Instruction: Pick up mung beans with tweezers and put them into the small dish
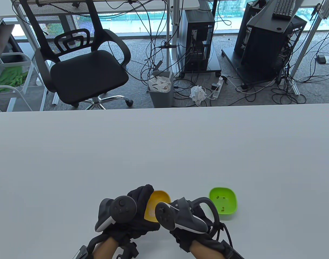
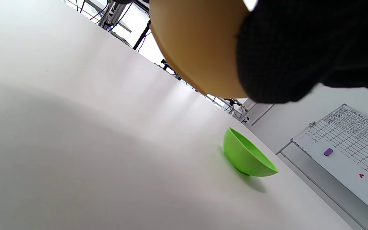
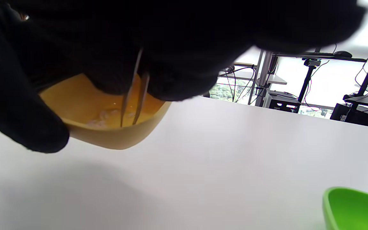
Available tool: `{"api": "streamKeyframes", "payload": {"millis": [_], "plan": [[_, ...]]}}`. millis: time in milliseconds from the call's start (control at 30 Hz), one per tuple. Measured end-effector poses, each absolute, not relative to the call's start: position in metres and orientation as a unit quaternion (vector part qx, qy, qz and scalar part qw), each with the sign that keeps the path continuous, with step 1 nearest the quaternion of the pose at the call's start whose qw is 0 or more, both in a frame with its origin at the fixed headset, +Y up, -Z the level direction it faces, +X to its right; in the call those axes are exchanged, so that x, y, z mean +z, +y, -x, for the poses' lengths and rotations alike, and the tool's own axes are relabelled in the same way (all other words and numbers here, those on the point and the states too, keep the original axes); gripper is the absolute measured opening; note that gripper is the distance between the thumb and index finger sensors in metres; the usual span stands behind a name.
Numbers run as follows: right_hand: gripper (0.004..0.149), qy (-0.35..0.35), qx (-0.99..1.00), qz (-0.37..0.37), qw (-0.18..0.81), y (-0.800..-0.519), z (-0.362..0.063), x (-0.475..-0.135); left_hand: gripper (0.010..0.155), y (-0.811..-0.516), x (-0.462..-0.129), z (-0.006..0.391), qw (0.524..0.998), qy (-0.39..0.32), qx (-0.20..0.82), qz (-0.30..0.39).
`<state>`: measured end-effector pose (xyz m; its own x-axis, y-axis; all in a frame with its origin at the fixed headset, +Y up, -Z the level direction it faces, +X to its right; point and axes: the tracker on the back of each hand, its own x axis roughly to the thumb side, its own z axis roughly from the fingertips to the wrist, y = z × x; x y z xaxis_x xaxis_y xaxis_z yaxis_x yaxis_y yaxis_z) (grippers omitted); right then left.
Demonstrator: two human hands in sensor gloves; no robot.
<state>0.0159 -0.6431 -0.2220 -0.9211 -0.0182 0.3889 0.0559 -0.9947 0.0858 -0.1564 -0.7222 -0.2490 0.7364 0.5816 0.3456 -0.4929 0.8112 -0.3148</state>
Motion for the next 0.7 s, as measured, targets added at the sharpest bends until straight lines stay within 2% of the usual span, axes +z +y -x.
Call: {"api": "streamKeyframes", "payload": {"millis": [333, 700], "plan": [[0.036, -0.059, -0.977, 0.202, 0.041, -0.649, -0.01, -0.22, 0.121, -0.724, -0.249, 0.154, 0.927, -0.22, 0.285, 0.105], [0.035, -0.058, -0.976, 0.208, 0.021, -0.654, -0.014, -0.223, 0.121, -0.724, -0.249, 0.154, 0.93, -0.215, 0.276, 0.107]]}}
